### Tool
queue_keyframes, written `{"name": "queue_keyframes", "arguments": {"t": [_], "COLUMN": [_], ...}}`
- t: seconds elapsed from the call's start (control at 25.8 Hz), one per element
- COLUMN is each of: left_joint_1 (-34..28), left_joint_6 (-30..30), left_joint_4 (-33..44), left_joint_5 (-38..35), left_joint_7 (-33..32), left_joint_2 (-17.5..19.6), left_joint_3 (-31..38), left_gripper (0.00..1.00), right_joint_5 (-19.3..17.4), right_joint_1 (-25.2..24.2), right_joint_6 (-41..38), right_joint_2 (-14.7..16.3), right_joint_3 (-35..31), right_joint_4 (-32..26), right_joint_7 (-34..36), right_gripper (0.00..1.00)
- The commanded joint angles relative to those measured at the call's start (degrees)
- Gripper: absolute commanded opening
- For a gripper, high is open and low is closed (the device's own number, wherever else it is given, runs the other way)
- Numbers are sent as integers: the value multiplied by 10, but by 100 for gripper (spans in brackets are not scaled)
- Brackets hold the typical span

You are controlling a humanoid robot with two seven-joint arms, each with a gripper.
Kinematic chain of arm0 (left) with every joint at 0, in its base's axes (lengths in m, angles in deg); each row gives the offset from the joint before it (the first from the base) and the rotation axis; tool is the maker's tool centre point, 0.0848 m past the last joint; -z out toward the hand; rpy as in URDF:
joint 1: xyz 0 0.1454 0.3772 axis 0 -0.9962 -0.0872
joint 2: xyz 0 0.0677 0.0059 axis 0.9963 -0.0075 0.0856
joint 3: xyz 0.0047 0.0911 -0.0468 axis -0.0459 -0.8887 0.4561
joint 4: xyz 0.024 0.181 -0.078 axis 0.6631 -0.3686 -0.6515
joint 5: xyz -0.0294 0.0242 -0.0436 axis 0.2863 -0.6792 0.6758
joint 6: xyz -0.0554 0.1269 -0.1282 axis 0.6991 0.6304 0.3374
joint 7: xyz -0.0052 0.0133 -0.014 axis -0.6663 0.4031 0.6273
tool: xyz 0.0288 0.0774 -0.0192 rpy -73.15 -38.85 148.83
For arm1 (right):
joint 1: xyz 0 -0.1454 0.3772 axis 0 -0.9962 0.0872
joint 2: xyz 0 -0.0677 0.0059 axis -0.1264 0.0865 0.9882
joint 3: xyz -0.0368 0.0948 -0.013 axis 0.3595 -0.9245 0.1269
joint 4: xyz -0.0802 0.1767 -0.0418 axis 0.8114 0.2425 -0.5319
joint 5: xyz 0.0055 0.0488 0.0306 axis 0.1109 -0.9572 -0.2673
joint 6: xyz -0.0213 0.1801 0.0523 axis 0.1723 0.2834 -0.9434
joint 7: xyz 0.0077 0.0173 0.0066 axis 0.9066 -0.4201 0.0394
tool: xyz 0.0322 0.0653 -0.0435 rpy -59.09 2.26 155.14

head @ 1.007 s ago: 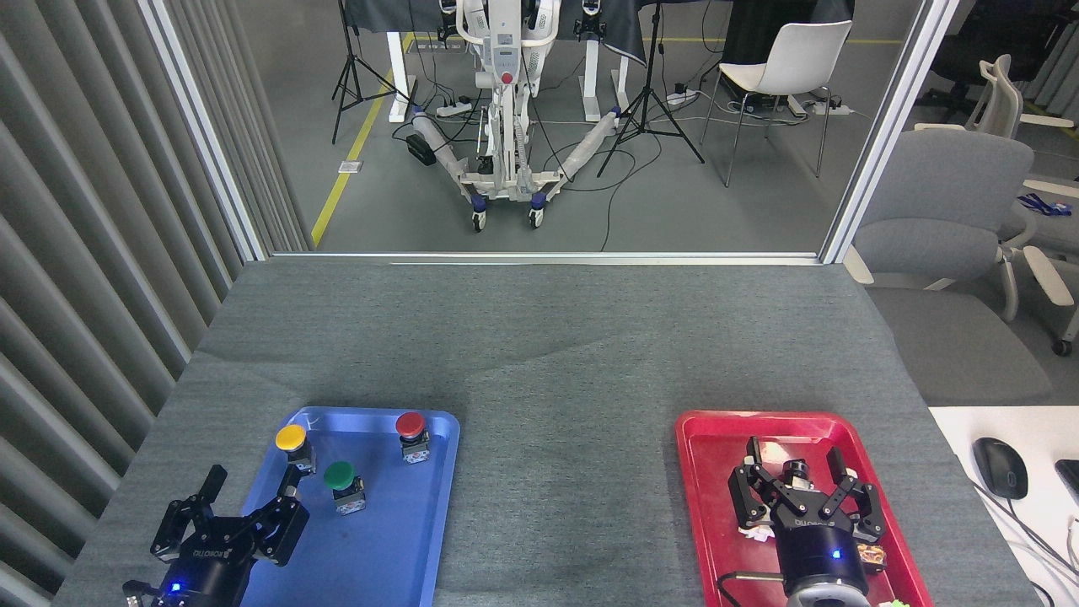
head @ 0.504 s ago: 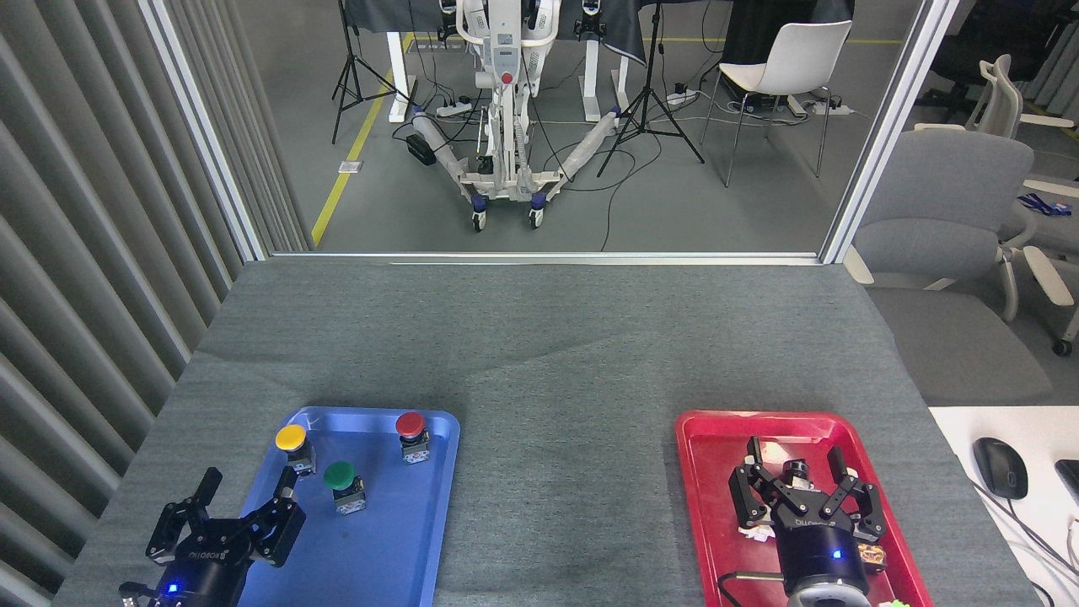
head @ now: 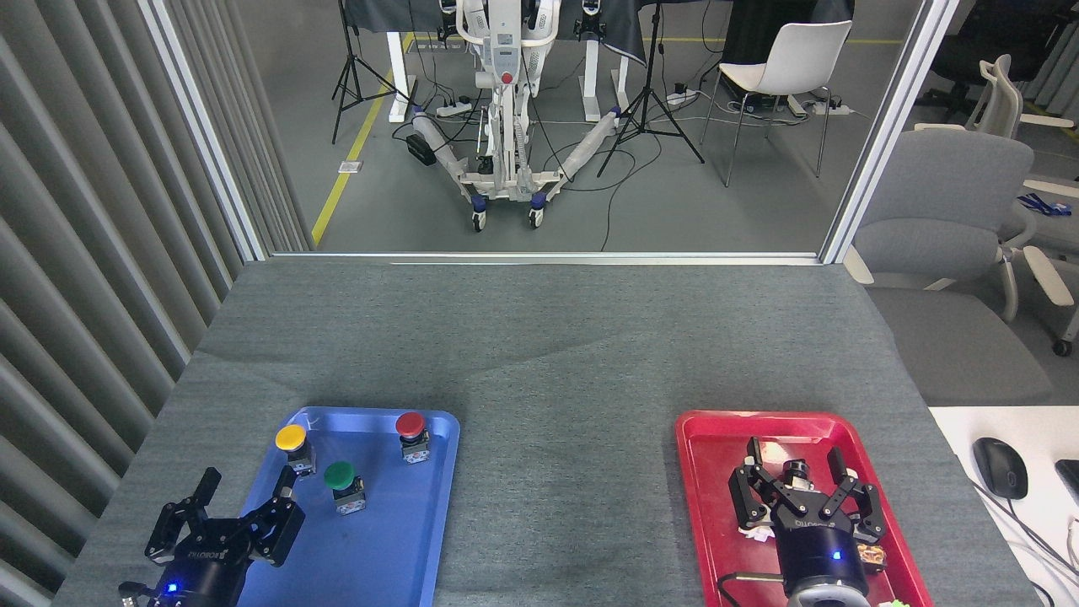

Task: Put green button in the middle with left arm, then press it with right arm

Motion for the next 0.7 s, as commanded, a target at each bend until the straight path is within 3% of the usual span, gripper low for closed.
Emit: {"name": "queue_keyframes", "arguments": {"t": [0.0, 0.66], "left_joint_1": [0, 0], "left_joint_6": [1, 1], "left_joint_4": [0, 1], "left_joint_5": [0, -3], "left_joint_7": [0, 1], "left_joint_2": [0, -1], "left_joint_3": [0, 0], "left_gripper": [100, 100], "right_joint_5": [0, 0], "right_joint_1": [0, 0], "right_joint_6": [0, 1], "right_joint_2": [0, 0], "right_joint_3": [0, 0], "right_joint_4": [0, 1], "right_joint_7": [0, 2], "right_gripper": [100, 100]}}
